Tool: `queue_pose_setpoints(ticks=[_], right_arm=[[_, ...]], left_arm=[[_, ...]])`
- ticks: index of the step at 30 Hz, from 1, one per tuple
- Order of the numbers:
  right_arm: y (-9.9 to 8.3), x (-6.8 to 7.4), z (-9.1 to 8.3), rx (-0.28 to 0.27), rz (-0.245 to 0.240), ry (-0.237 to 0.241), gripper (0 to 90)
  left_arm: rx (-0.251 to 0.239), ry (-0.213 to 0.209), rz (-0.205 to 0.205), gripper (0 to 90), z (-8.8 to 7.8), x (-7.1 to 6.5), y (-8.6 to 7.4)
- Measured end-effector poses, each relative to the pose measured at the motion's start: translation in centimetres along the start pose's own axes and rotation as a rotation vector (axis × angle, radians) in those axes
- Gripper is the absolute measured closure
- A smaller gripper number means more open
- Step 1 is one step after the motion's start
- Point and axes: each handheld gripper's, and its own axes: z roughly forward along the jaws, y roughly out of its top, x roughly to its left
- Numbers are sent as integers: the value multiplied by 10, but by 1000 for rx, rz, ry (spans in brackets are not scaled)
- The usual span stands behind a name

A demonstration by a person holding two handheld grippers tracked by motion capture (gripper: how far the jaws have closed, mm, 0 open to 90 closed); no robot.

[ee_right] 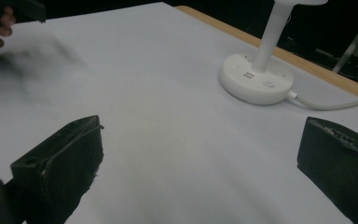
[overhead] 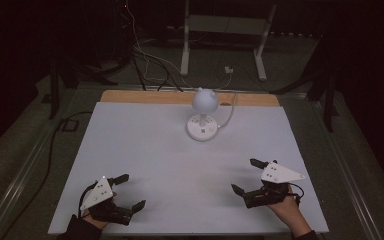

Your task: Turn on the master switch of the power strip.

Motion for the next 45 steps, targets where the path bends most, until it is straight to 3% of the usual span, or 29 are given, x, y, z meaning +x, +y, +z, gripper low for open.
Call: queue_pose_setpoints(ticks=[25, 45], right_arm=[[30, -20, 18, -20, -18, -26, 8], [45, -37, 55, -1, -26, -26, 8]], left_arm=[[-2, -2, -1, 2, -1, 0, 0], [1, -3, 2, 2, -1, 0, 0]])
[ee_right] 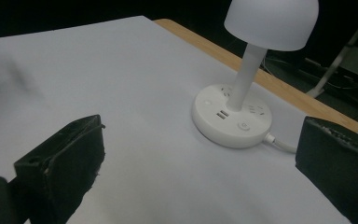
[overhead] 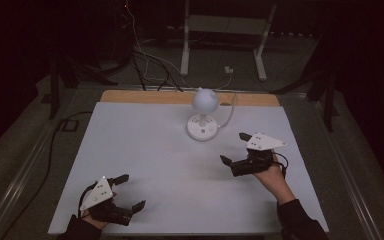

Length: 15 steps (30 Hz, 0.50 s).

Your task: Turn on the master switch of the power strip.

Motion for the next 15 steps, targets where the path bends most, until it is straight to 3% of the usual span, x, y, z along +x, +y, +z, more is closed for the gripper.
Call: queue_pose_setpoints(ticks=[15], right_arm=[[6, -8, 36, 22, 11, 1, 9]], left_arm=[[-1, -1, -1, 2, 0, 0, 0]])
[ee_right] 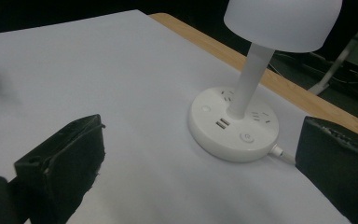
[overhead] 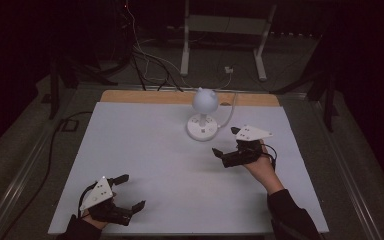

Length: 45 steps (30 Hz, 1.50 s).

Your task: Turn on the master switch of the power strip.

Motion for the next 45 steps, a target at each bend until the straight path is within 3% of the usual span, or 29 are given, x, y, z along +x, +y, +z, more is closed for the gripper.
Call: queue_pose_setpoints(ticks=[20, 28, 45], right_arm=[[-1, -14, 38, 30, 37, -23, 75], [-2, -22, 52, 66, 38, -78, 226], [-7, -36, 71, 82, 82, -114, 475]], left_arm=[[-4, -1, -3, 2, -1, 1, 0], [-5, -1, -4, 2, -1, 1, 0], [-6, -4, -10, 2, -1, 1, 0]])
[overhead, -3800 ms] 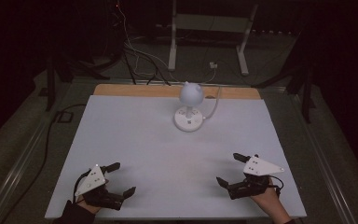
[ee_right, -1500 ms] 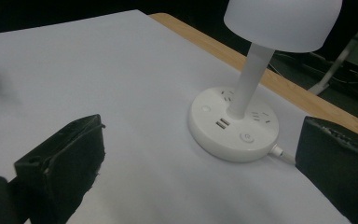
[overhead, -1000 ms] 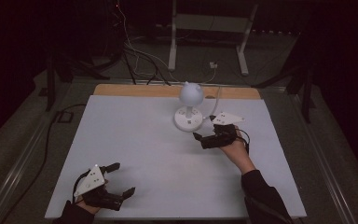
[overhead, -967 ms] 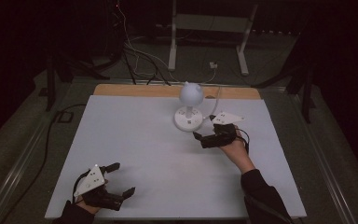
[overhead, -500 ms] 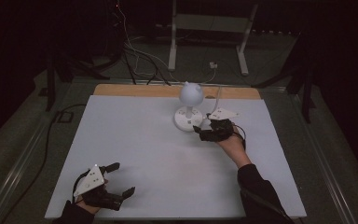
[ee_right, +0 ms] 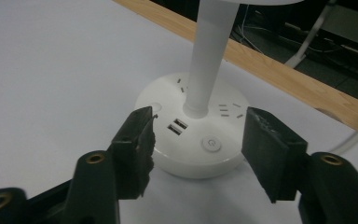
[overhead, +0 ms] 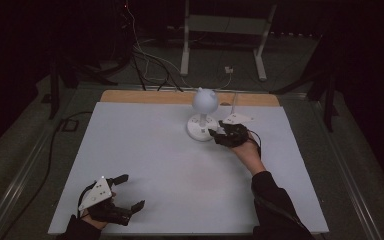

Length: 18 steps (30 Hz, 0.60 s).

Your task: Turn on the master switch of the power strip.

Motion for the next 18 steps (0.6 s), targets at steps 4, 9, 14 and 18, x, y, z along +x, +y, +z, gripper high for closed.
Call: queue_pose_setpoints(ticks=[4, 9, 14, 18], right_arm=[[-1, -2, 6, 7, 9, -15, 521], [-2, -3, 11, 7, 12, -31, 557], [-6, -4, 18, 13, 28, -57, 663], [-6, -4, 22, 15, 29, -77, 751]], left_arm=[[0, 0, -1, 2, 0, 0, 0], [-1, 0, -3, 1, 0, 0, 0], [1, -2, -5, 2, 0, 0, 0], [0, -2, -5, 2, 0, 0, 0]])
